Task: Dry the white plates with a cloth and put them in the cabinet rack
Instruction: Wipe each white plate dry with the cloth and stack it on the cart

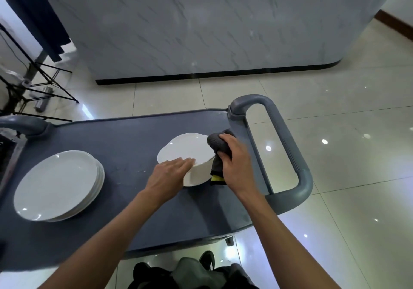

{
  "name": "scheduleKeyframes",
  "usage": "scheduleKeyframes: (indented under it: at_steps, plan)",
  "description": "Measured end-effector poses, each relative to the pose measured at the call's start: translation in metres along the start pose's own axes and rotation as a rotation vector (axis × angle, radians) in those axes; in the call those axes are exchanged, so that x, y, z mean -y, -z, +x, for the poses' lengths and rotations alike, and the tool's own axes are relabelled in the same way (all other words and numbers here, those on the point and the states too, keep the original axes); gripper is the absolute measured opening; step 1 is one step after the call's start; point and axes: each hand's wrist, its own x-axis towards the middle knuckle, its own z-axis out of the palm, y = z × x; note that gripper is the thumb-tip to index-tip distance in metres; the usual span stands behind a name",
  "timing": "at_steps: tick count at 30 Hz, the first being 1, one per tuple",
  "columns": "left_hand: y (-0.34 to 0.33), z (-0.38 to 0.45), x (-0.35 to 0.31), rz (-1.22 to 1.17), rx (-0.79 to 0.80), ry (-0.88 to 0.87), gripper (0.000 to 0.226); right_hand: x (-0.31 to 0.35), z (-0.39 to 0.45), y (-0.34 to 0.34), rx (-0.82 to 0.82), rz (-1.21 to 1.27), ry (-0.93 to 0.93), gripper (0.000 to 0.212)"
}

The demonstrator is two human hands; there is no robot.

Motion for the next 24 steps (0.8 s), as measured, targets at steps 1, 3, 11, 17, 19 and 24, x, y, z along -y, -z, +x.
scheduleKeyframes:
  at_steps: [1, 3, 11, 17, 19, 24]
  plan:
    - [-0.004, -0.003, 0.001, -0.006, 0.02, -0.02, 0.06, -0.001, -0.001, -0.001, 0.003, 0.001, -0.001, 0.04]
    - [-0.011, -0.008, 0.001, 0.024, 0.06, -0.06, 0.062, -0.004, -0.003, -0.003, 0.016, 0.002, -0.011, 0.041]
    - [-0.036, -0.026, 0.001, 0.073, 0.128, -0.079, 0.06, -0.011, -0.018, -0.01, 0.068, -0.001, -0.028, 0.042]
    - [-0.052, -0.029, 0.008, -0.054, 0.159, 0.023, 0.043, -0.014, -0.028, -0.013, 0.131, -0.007, -0.053, 0.042]
    - [-0.054, -0.028, 0.009, -0.091, 0.176, 0.05, 0.04, -0.016, -0.031, -0.014, 0.148, -0.008, -0.063, 0.042]
    - [-0.056, -0.028, 0.006, -0.078, 0.184, 0.057, 0.036, -0.02, -0.035, -0.017, 0.159, -0.025, -0.071, 0.042]
